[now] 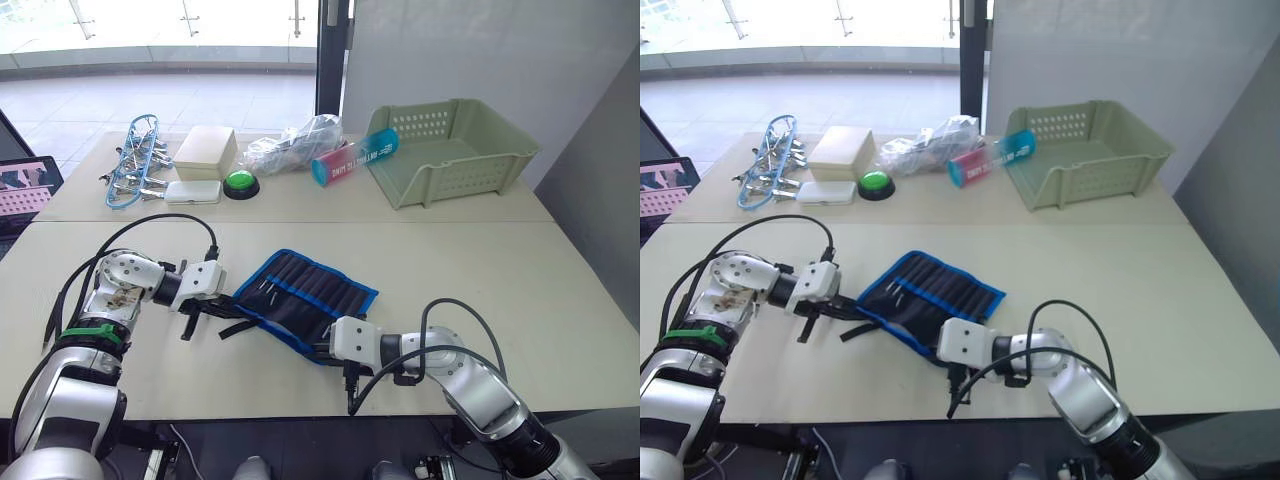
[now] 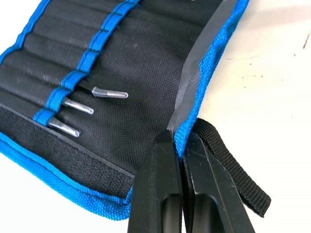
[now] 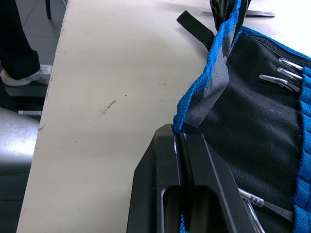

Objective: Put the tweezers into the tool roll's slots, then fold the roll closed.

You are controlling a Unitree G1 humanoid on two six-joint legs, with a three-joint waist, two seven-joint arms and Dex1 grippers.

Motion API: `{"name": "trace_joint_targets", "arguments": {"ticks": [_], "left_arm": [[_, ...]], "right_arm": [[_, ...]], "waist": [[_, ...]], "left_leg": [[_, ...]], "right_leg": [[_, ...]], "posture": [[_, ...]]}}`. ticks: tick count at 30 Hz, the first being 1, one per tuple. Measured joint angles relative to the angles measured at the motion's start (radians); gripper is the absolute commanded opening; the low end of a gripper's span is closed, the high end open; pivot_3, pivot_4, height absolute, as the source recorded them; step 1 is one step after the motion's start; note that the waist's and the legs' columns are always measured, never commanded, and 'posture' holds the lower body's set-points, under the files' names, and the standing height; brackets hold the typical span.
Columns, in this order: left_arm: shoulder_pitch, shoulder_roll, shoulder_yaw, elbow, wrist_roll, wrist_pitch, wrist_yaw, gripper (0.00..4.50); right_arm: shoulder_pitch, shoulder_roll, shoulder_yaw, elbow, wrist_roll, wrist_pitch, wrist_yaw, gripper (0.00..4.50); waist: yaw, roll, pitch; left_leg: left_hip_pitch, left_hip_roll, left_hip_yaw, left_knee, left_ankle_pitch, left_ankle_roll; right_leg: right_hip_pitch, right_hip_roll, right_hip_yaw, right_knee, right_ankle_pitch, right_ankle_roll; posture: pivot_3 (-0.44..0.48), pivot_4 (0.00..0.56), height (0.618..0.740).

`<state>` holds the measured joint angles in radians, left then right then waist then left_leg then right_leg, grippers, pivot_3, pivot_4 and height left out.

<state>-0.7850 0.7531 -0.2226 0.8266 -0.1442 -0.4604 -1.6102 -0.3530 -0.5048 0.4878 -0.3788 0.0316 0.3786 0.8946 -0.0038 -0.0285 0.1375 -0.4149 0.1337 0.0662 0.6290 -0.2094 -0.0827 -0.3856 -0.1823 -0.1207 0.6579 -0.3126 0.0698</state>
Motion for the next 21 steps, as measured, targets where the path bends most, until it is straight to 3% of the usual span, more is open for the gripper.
{"name": "trace_joint_targets", "arguments": {"ticks": [2,9,14,18,21], "left_arm": [[0.000,0.000,0.000,0.023,0.016,-0.074,0.000,0.02],[0.000,0.000,0.006,0.106,0.033,-0.239,0.000,0.00],[-0.009,-0.001,0.012,0.157,0.056,-0.343,0.005,0.00],[-0.022,-0.013,0.022,0.189,0.063,-0.422,0.010,0.00],[-0.028,-0.016,0.024,0.214,0.066,-0.459,0.018,0.00]], "right_arm": [[-0.002,-0.006,0.009,0.000,-0.010,0.000,0.001,0.00],[0.007,-0.067,-0.020,-0.004,0.045,0.040,0.077,2.21],[-0.079,0.028,-0.181,0.032,0.266,0.205,0.098,2.21],[-0.144,0.142,-0.209,0.128,0.301,0.224,0.050,2.21],[-0.143,0.214,-0.154,0.205,0.295,0.217,0.020,1.39]], "waist": [[-0.001,0.000,0.000],[-0.002,0.000,0.000],[-0.012,0.000,0.000],[-0.009,0.000,0.000],[-0.009,0.000,0.000]], "left_leg": [[0.000,0.000,0.000,0.000,0.000,0.000],[0.000,0.000,0.000,0.000,0.000,0.000],[0.004,0.000,0.000,0.000,0.000,0.000],[0.007,0.000,0.000,-0.002,0.000,0.000],[0.006,0.000,0.000,-0.001,0.000,0.000]], "right_leg": [[0.000,0.000,0.000,0.000,0.000,0.000],[0.000,0.000,0.000,0.000,0.000,0.000],[0.002,0.000,0.000,0.002,0.000,0.000],[0.005,0.000,0.000,0.002,0.000,0.000],[0.005,0.000,0.000,0.002,0.000,0.000]], "posture": [[0.000,0.150,0.722],[0.000,0.150,0.722],[0.000,0.150,0.722],[0.000,0.150,0.722],[0.000,0.150,0.722]]}}
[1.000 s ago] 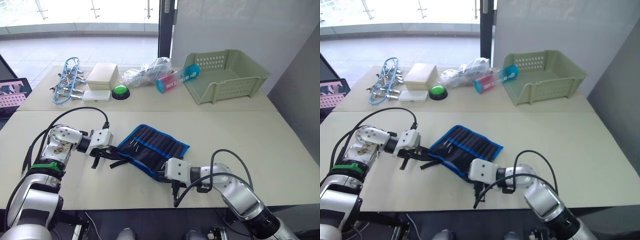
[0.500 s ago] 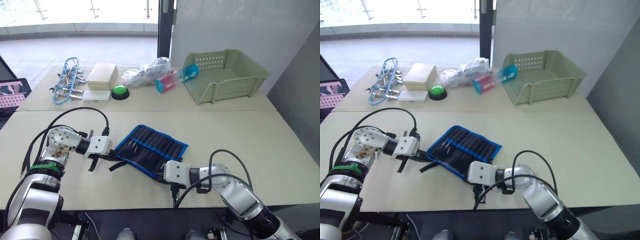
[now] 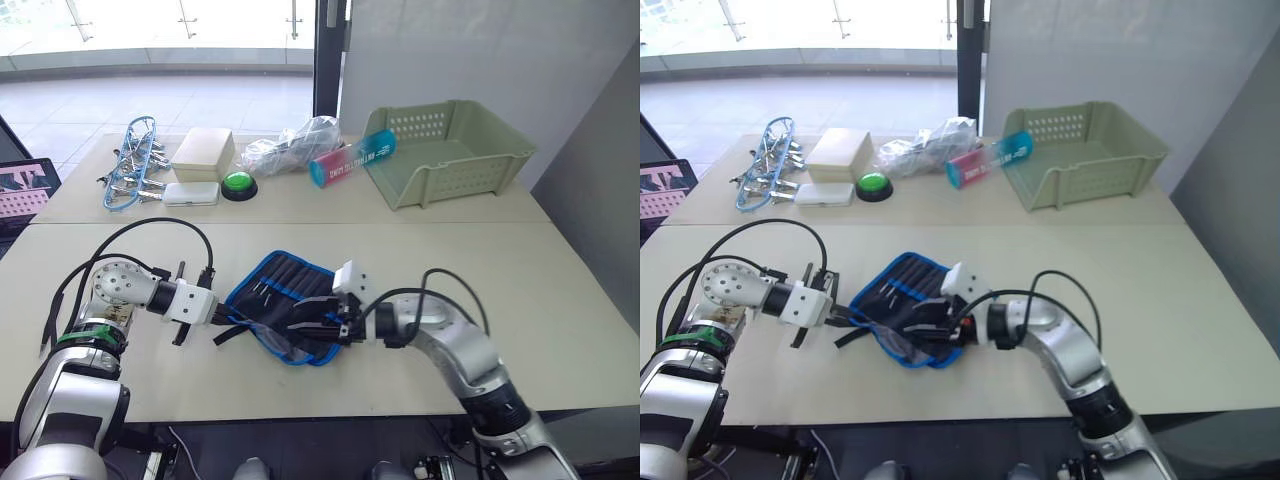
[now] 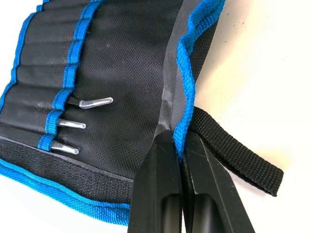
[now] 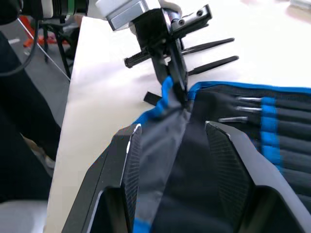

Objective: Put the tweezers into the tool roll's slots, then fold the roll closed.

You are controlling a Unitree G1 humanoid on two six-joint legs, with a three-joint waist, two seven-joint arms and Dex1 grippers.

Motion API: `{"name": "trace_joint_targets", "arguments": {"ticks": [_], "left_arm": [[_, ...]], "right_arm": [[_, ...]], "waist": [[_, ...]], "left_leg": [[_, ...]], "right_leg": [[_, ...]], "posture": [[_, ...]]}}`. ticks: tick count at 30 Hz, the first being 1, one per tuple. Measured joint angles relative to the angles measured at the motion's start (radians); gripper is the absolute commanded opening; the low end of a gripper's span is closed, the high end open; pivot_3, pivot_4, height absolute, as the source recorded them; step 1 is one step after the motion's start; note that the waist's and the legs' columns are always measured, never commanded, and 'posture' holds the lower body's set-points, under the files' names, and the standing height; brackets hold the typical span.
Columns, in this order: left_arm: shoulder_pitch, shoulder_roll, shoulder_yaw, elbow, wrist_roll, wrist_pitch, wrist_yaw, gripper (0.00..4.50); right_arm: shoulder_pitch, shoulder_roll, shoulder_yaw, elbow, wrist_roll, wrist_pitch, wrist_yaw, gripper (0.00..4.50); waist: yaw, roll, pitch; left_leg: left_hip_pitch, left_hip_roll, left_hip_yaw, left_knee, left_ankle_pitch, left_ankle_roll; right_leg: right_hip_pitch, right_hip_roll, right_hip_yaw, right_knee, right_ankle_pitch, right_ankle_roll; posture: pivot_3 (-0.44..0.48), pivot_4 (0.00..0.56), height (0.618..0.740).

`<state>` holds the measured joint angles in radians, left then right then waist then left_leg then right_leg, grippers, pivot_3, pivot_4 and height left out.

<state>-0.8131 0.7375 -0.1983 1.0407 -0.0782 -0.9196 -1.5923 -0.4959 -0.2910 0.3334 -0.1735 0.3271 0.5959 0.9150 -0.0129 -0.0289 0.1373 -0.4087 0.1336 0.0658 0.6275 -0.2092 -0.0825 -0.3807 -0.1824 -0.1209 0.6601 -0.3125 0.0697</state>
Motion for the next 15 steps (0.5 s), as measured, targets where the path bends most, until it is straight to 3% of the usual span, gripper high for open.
{"name": "trace_joint_targets", "arguments": {"ticks": [4,10,13,15], "left_arm": [[0.000,0.000,0.000,0.008,0.001,-0.003,0.001,0.00],[0.000,0.001,0.000,0.009,0.001,0.009,-0.001,0.00],[0.005,0.010,-0.004,-0.009,-0.003,0.095,-0.012,0.00],[0.014,0.018,-0.010,-0.031,-0.011,0.141,-0.015,0.60]], "right_arm": [[0.008,0.024,0.065,0.066,-0.036,-0.018,-0.005,0.03],[0.016,0.043,0.109,0.167,-0.083,-0.021,-0.032,0.03],[0.003,0.052,0.121,0.186,-0.095,-0.027,-0.036,0.03],[0.002,0.053,0.126,0.187,-0.105,-0.031,-0.036,0.00]], "waist": [[0.000,0.000,0.000],[-0.002,0.000,0.000],[-0.006,0.000,0.000],[-0.008,0.000,0.000]], "left_leg": [[0.000,0.000,0.000,0.000,0.000,0.000],[0.001,0.000,0.000,0.000,0.000,0.000],[0.003,0.001,0.000,0.000,0.000,0.000],[0.005,0.001,0.000,0.000,0.000,0.000]], "right_leg": [[0.000,0.000,0.000,0.001,0.000,0.000],[0.000,0.000,0.000,0.002,0.000,0.000],[0.001,0.000,0.000,0.003,0.000,0.000],[0.003,0.000,0.000,0.003,0.000,0.000]], "posture": [[0.000,0.150,0.722],[0.000,0.150,0.722],[0.000,0.150,0.722],[0.000,0.150,0.722]]}}
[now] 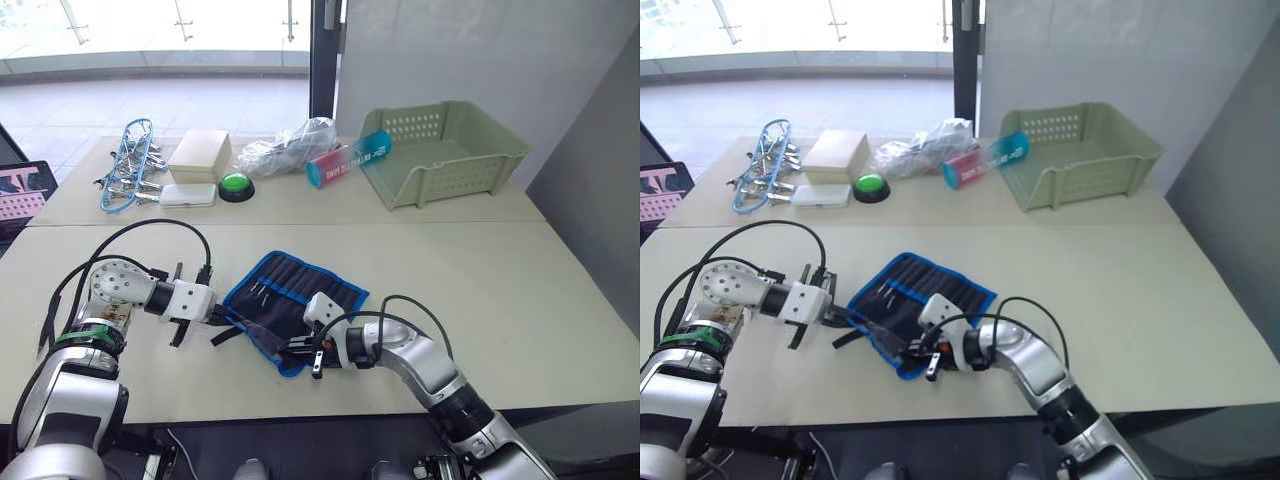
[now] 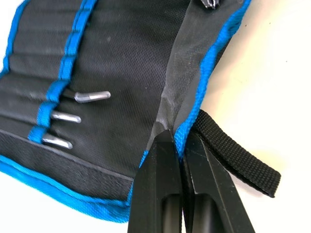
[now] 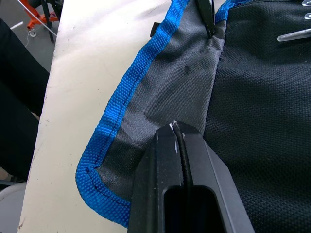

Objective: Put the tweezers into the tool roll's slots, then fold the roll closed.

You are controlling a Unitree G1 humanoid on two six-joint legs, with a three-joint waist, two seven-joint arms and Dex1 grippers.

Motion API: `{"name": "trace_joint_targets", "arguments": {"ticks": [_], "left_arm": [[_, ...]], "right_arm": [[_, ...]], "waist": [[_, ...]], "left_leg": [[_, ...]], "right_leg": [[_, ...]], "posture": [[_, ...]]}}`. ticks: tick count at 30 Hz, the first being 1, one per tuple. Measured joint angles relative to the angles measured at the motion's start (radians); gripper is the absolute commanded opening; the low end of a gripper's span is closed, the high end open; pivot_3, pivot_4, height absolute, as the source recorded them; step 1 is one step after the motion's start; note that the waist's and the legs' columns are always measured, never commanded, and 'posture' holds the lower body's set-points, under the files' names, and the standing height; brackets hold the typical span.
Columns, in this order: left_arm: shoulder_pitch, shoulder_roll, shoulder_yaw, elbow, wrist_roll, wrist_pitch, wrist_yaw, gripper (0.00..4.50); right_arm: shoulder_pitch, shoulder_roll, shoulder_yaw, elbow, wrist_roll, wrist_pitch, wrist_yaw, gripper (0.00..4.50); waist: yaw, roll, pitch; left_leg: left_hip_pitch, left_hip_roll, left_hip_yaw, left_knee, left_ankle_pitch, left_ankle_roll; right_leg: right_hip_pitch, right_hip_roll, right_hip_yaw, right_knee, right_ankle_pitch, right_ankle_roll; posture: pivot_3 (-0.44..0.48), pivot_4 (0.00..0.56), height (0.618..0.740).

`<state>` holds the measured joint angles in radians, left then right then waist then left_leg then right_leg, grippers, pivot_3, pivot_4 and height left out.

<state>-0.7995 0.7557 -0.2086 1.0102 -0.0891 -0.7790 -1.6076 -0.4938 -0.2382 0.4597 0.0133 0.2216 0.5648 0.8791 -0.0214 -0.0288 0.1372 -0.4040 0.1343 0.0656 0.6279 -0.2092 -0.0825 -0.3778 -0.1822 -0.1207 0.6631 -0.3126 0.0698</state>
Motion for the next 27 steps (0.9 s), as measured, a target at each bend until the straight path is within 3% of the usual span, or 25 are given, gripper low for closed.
{"name": "trace_joint_targets", "arguments": {"ticks": [3,6,10,13,17,23,25,27], "left_arm": [[0.026,0.020,0.002,-0.038,-0.035,0.084,-0.002,1.50],[0.105,0.097,-0.013,-0.206,-0.190,0.485,-0.003,2.56],[0.150,0.187,0.005,-0.376,-0.341,0.890,-0.002,3.88],[0.168,0.191,0.073,-0.480,-0.425,1.074,0.010,3.88],[0.255,0.130,0.226,-0.692,-0.546,1.312,0.189,2.47],[0.454,0.036,0.280,-0.899,-0.535,1.370,0.422,0.46],[0.547,-0.041,0.323,-0.996,-0.506,1.362,0.568,0.08],[0.637,-0.107,0.324,-1.070,-0.483,1.360,0.673,0.08]], "right_arm": [[-0.002,0.001,0.004,0.002,-0.004,-0.001,0.003,0.00],[-0.005,0.003,0.012,0.004,-0.008,-0.001,0.003,0.00],[-0.005,0.001,0.010,0.007,-0.013,-0.001,0.004,0.00],[-0.006,0.000,0.010,0.008,-0.013,0.000,0.005,0.00],[-0.011,0.001,0.015,0.012,-0.013,0.000,0.008,0.00],[-0.016,-0.001,0.016,0.012,-0.013,0.005,0.012,0.00],[-0.019,-0.005,0.016,0.011,-0.012,0.011,0.016,0.00],[-0.022,-0.009,0.014,0.009,-0.012,0.016,0.018,0.00]], "waist": [[-0.001,0.000,0.000],[-0.006,0.000,0.000],[0.000,0.000,0.000],[0.002,0.000,0.000],[-0.002,0.000,0.000],[-0.001,0.001,0.000],[0.001,0.001,0.000],[0.004,0.001,0.000]], "left_leg": [[0.001,0.000,0.000,0.000,0.000,0.000],[0.001,0.001,-0.001,0.000,0.000,0.000],[0.005,0.001,-0.002,0.000,0.000,0.000],[0.005,0.001,-0.002,0.000,0.000,0.000],[0.006,0.000,-0.002,0.000,0.000,0.000],[0.005,0.001,-0.002,0.000,0.000,0.000],[0.005,0.000,-0.002,0.000,0.000,0.000],[0.005,0.000,-0.002,0.000,0.000,0.000]], "right_leg": [[0.001,0.000,0.000,0.000,0.000,0.000],[0.001,0.000,0.001,0.001,0.000,0.000],[0.006,0.001,0.001,0.000,0.000,0.000],[0.006,0.001,0.001,0.000,0.000,0.000],[0.007,0.001,0.001,0.000,0.000,0.000],[0.007,0.001,0.001,-0.001,0.000,0.000],[0.008,0.001,0.001,-0.001,0.000,0.000],[0.007,0.001,0.001,-0.001,0.000,0.000]], "posture": [[0.000,0.150,0.722],[0.000,0.150,0.722],[0.000,0.150,0.722],[0.000,0.150,0.722],[0.000,0.150,0.722],[0.000,0.150,0.722],[0.000,0.150,0.722],[0.000,0.150,0.722]]}}
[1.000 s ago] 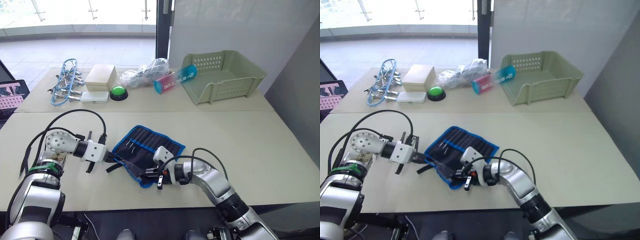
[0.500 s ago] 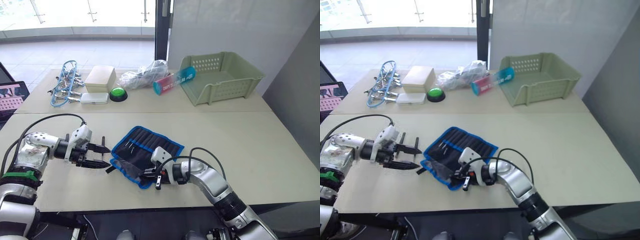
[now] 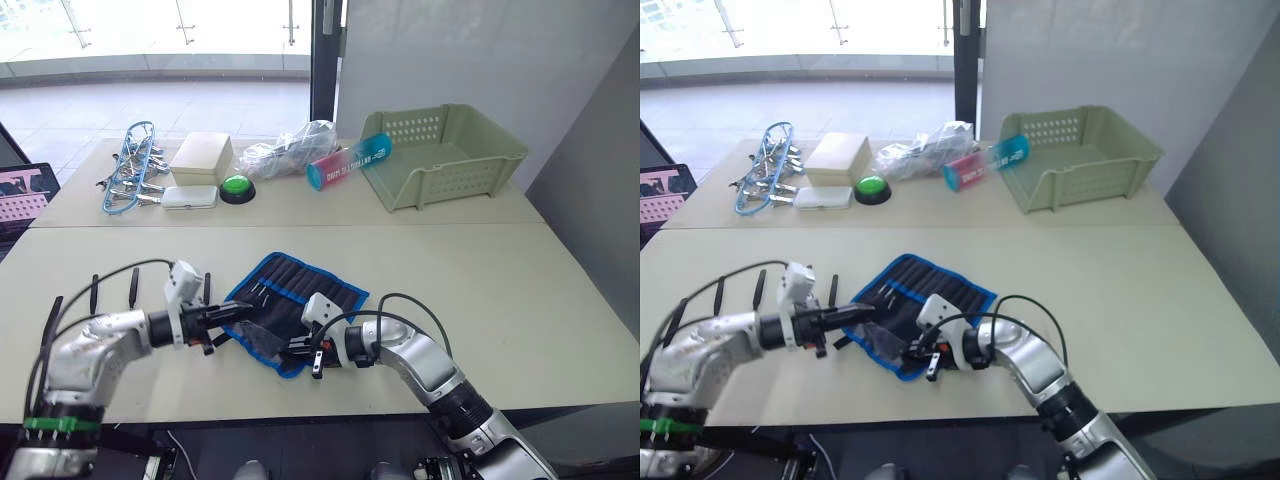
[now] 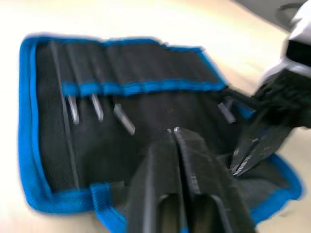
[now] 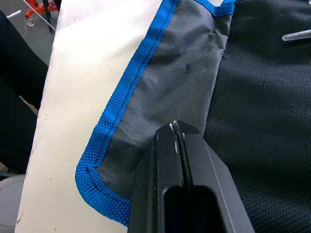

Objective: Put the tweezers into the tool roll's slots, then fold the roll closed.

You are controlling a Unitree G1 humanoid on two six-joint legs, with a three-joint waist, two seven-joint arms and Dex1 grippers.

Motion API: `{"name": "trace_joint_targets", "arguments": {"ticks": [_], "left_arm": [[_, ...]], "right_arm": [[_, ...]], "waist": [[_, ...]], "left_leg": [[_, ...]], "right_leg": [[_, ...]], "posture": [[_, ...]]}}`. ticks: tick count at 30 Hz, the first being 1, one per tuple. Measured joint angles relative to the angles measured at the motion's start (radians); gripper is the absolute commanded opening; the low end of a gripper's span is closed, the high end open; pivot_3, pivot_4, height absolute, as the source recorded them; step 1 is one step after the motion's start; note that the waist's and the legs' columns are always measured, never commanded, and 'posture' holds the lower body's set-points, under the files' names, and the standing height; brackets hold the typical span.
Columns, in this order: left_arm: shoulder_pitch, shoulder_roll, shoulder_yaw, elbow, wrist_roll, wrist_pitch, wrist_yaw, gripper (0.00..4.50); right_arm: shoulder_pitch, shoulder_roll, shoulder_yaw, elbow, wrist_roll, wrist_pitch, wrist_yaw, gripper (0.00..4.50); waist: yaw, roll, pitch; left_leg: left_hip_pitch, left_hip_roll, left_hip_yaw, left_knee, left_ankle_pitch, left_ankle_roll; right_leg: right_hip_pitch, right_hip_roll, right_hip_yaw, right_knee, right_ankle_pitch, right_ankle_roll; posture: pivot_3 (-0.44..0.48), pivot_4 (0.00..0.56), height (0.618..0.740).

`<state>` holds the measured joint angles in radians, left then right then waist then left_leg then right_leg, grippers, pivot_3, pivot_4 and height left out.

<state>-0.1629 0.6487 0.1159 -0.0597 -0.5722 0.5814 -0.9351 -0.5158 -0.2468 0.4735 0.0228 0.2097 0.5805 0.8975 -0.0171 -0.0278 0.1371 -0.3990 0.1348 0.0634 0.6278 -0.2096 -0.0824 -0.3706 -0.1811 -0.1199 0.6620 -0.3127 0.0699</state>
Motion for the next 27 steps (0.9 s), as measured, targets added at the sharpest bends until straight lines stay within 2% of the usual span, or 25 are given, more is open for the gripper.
{"name": "trace_joint_targets", "arguments": {"ticks": [3,8,15,21,27], "left_arm": [[0.066,-0.014,0.009,-0.059,0.038,0.004,0.097,0.08],[0.124,-0.045,0.032,-0.109,0.072,-0.024,0.186,0.08],[0.143,-0.048,0.038,-0.111,0.069,-0.051,0.181,0.08],[0.144,-0.060,0.056,-0.171,-0.045,0.088,0.174,0.08],[0.143,-0.052,0.079,-0.177,-0.059,0.118,0.190,0.08]], "right_arm": [[-0.001,-0.004,-0.008,-0.006,0.001,0.016,0.003,0.00],[-0.001,-0.008,-0.017,-0.027,0.011,0.058,0.003,0.00],[-0.019,0.000,-0.018,-0.052,0.037,0.110,0.016,0.00],[-0.140,0.132,-0.086,-0.037,0.070,0.091,-0.018,0.00],[-0.129,0.195,-0.046,0.119,0.016,0.032,-0.076,0.00]], "waist": [[0.004,0.000,0.000],[0.006,0.000,0.000],[0.004,0.001,-0.001],[0.003,0.001,-0.001],[0.005,0.002,-0.001]], "left_leg": [[0.000,0.000,0.000,0.000,0.000,0.000],[0.000,0.000,0.000,0.000,0.000,0.000],[-0.001,0.000,0.001,0.000,0.000,0.000],[-0.002,0.001,0.000,-0.001,-0.001,0.000],[-0.005,0.000,0.000,0.000,-0.001,0.000]], "right_leg": [[0.000,0.000,0.000,0.000,0.000,0.000],[0.000,0.000,0.000,-0.002,0.000,0.000],[0.000,0.000,0.000,-0.004,0.000,-0.001],[-0.001,0.000,0.000,-0.003,0.000,-0.001],[-0.003,0.001,0.000,-0.005,0.000,-0.001]], "posture": [[0.000,0.150,0.722],[0.000,0.150,0.722],[0.000,0.150,0.722],[0.000,0.150,0.722],[0.000,0.150,0.722]]}}
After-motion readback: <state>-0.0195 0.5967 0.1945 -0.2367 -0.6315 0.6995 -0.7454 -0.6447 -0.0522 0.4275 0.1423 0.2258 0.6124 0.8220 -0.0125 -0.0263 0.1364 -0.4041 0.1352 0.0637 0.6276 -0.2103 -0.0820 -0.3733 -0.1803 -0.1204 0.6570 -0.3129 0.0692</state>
